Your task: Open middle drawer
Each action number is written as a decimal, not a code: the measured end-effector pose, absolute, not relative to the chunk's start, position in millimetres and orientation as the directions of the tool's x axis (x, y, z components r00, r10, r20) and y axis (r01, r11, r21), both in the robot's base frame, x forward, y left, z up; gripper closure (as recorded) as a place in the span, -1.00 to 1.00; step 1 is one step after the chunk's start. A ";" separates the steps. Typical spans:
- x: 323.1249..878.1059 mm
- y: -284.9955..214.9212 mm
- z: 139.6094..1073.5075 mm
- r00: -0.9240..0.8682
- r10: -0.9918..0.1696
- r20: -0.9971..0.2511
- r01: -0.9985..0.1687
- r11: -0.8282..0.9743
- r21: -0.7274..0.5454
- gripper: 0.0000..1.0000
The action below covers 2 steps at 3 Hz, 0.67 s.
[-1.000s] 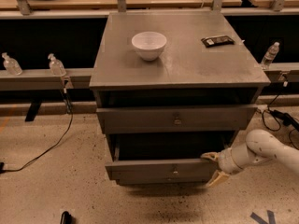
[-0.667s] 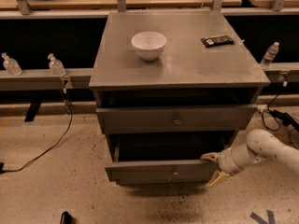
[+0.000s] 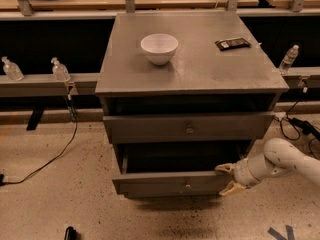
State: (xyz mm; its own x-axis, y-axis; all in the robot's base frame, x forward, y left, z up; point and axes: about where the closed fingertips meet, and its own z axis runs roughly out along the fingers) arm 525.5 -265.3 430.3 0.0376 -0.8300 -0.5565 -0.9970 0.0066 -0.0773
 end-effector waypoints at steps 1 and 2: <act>525.5 -265.3 430.4 0.038 -0.830 -0.557 -0.997 0.007 -0.077 -0.18; 525.5 -265.2 433.0 0.038 -0.830 -0.556 -0.997 0.007 -0.077 -0.32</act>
Offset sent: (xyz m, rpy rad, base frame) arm -0.0355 0.0806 0.0768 -0.0282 -0.1257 0.0085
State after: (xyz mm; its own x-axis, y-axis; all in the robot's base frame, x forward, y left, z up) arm 525.5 -265.2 433.0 0.0377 -0.8300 -0.5565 -0.9970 0.0066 -0.0774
